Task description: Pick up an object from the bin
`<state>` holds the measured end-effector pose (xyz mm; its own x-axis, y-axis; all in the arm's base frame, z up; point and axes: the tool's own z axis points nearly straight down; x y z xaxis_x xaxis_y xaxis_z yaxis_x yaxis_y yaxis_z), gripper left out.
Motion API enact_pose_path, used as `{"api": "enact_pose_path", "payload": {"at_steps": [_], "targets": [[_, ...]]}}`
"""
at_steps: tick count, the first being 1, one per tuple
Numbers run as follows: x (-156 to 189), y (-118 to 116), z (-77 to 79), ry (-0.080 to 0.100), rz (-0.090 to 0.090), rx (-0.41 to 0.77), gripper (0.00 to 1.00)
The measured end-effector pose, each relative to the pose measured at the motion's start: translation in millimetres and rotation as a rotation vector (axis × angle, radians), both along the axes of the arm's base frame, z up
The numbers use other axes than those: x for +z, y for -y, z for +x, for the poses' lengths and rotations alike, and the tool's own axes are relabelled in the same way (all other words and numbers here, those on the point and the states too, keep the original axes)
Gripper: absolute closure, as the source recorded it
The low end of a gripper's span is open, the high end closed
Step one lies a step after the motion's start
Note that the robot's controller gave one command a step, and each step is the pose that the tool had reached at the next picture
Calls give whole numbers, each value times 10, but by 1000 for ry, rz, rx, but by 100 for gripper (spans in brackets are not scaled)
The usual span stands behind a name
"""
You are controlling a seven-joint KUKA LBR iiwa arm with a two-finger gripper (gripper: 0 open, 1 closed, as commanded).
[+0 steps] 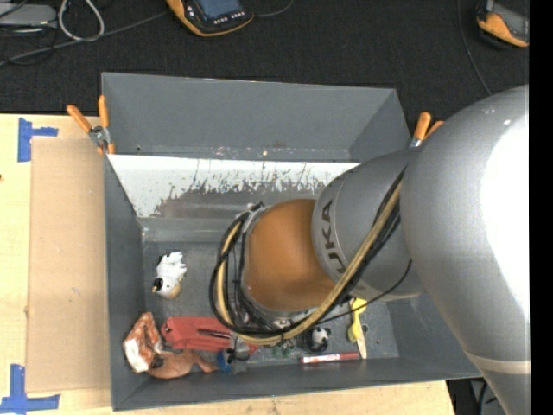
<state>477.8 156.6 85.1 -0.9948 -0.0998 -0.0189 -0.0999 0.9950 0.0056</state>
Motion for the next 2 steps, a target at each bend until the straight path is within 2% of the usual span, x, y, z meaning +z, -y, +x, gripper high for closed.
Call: {"api": "enact_pose_path", "payload": {"at_steps": [2], "targets": [[0,1,0,0,0,-1,100]]}}
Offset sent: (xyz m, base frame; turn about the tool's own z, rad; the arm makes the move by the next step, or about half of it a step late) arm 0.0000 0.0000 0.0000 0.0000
